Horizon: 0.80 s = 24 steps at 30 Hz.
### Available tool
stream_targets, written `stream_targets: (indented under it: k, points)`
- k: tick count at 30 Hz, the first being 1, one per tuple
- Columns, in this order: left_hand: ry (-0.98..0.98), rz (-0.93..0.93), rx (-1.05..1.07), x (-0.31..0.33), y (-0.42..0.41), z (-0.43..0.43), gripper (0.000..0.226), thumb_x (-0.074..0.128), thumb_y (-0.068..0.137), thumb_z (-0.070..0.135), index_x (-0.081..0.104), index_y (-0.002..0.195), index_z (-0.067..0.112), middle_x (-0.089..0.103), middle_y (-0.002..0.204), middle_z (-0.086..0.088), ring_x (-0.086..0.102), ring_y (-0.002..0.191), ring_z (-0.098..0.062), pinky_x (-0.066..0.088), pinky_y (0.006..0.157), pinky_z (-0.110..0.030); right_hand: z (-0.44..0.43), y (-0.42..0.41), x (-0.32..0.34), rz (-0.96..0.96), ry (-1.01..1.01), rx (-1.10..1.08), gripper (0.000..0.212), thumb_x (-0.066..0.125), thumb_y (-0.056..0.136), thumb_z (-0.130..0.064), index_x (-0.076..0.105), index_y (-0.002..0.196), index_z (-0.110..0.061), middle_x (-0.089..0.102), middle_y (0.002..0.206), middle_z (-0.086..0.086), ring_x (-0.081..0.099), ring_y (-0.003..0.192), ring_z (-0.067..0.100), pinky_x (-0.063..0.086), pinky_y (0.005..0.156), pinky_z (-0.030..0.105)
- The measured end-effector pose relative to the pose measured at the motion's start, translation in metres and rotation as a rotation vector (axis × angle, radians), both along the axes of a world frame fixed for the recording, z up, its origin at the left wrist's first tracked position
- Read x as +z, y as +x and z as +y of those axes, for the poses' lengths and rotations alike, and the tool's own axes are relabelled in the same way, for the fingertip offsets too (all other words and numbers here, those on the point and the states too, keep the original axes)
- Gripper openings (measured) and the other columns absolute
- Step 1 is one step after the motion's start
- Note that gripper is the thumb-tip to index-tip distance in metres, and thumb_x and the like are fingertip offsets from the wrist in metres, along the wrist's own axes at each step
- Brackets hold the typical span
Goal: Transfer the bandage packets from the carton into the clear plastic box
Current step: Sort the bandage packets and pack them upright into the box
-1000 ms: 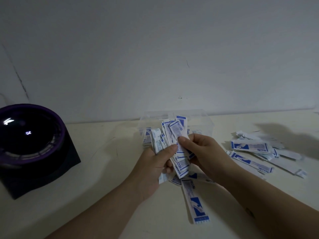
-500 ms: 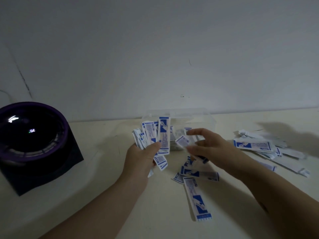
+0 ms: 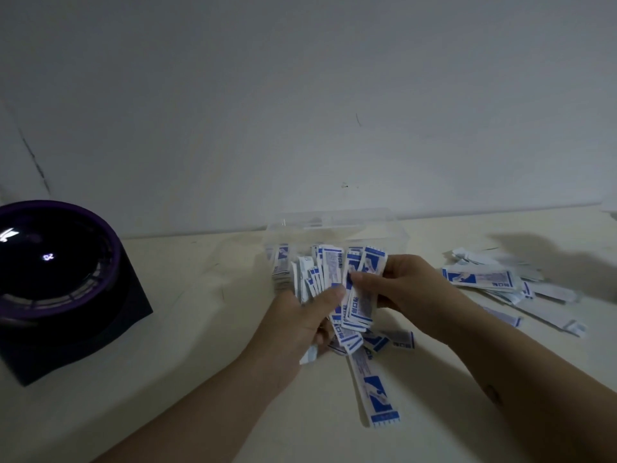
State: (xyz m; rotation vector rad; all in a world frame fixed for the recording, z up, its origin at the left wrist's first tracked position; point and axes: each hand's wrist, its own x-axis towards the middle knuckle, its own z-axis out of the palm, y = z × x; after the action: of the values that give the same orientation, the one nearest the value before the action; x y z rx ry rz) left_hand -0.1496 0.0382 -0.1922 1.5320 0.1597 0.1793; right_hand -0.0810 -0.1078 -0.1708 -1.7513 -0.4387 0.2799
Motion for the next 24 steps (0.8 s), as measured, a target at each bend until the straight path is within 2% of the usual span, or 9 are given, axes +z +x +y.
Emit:
stream_targets:
  k: [3, 5, 8, 12, 14, 17, 19, 21, 24]
  points:
    - [-0.036, 0.012, 0.050, 0.002, 0.003, 0.005, 0.016, 0.056, 0.091, 0.016, 0.061, 0.079, 0.008, 0.046, 0.062, -0.012, 0.034, 0.043, -0.013, 0.029, 0.040, -0.017, -0.004, 0.003, 0.000, 0.152, 0.054, 0.023, 0.010, 0.063, 0.085, -0.014, 0.069, 0.089, -0.006, 0.074, 0.089, 0.010, 0.071, 0.086, 0.024, 0.056, 0.085, 0.039]
    - [0.011, -0.006, 0.076, 0.004, 0.003, 0.008, 0.016, 0.057, 0.091, 0.012, 0.061, 0.076, 0.007, 0.051, 0.056, -0.007, 0.039, 0.039, -0.009, 0.030, 0.039, -0.015, -0.005, 0.003, 0.001, 0.214, 0.085, 0.061, 0.014, 0.062, 0.086, -0.012, 0.067, 0.094, -0.002, 0.074, 0.093, 0.012, 0.071, 0.089, 0.026, 0.055, 0.087, 0.041]
    - [0.071, -0.015, 0.072, 0.005, 0.001, 0.010, 0.017, 0.063, 0.087, 0.009, 0.061, 0.070, 0.011, 0.057, 0.043, 0.007, 0.047, 0.035, -0.001, 0.034, 0.039, -0.012, -0.006, 0.003, 0.001, 0.210, 0.067, 0.069, 0.016, 0.064, 0.084, -0.011, 0.067, 0.096, -0.001, 0.074, 0.094, 0.012, 0.071, 0.089, 0.026, 0.055, 0.087, 0.041]
    - [0.123, 0.024, 0.082, 0.001, 0.004, 0.010, 0.007, 0.069, 0.083, 0.016, 0.066, 0.076, 0.017, 0.069, 0.061, 0.004, 0.059, 0.051, -0.008, 0.040, 0.047, -0.018, -0.004, 0.003, -0.003, 0.184, 0.037, 0.071, 0.017, 0.069, 0.079, -0.011, 0.069, 0.095, -0.005, 0.074, 0.092, 0.010, 0.071, 0.088, 0.025, 0.055, 0.087, 0.043]
    - [0.156, 0.039, 0.081, 0.000, 0.004, 0.010, 0.008, 0.070, 0.082, 0.017, 0.066, 0.075, 0.018, 0.069, 0.064, 0.001, 0.059, 0.056, -0.012, 0.040, 0.050, -0.021, -0.003, 0.004, -0.004, 0.183, 0.033, 0.065, 0.019, 0.071, 0.076, -0.012, 0.070, 0.095, -0.007, 0.074, 0.093, 0.010, 0.071, 0.089, 0.026, 0.054, 0.088, 0.044]
    - [0.123, 0.010, 0.057, 0.002, 0.003, 0.011, 0.011, 0.068, 0.083, 0.021, 0.067, 0.074, 0.015, 0.066, 0.059, 0.003, 0.055, 0.049, -0.008, 0.038, 0.043, -0.017, -0.005, 0.006, -0.004, 0.188, 0.042, 0.043, 0.023, 0.072, 0.073, -0.013, 0.070, 0.094, -0.005, 0.074, 0.092, 0.010, 0.071, 0.088, 0.026, 0.054, 0.087, 0.043]
    - [0.084, -0.005, 0.029, 0.004, 0.003, 0.012, 0.013, 0.066, 0.085, 0.022, 0.068, 0.078, 0.011, 0.063, 0.060, 0.000, 0.052, 0.050, -0.007, 0.036, 0.041, -0.015, -0.006, 0.008, -0.003, 0.216, 0.052, 0.039, 0.020, 0.070, 0.075, -0.011, 0.070, 0.094, -0.003, 0.074, 0.091, 0.011, 0.071, 0.087, 0.025, 0.056, 0.084, 0.041]
    - [0.071, 0.001, 0.010, 0.004, 0.003, 0.013, 0.016, 0.062, 0.088, 0.015, 0.065, 0.074, 0.010, 0.059, 0.053, 0.003, 0.048, 0.043, -0.004, 0.034, 0.039, -0.014, -0.006, 0.008, -0.003, 0.263, 0.075, 0.050, 0.014, 0.067, 0.080, -0.008, 0.068, 0.093, -0.001, 0.073, 0.092, 0.014, 0.071, 0.086, 0.026, 0.057, 0.080, 0.037]
    - [0.188, 0.021, 0.012, 0.001, 0.005, 0.016, 0.024, 0.063, 0.088, 0.012, 0.059, 0.064, 0.012, 0.053, 0.042, 0.007, 0.041, 0.035, -0.001, 0.034, 0.041, -0.013, -0.008, 0.009, -0.002, 0.343, 0.129, 0.074, 0.012, 0.062, 0.084, -0.003, 0.066, 0.094, 0.002, 0.072, 0.098, 0.018, 0.070, 0.089, 0.027, 0.058, 0.076, 0.033]
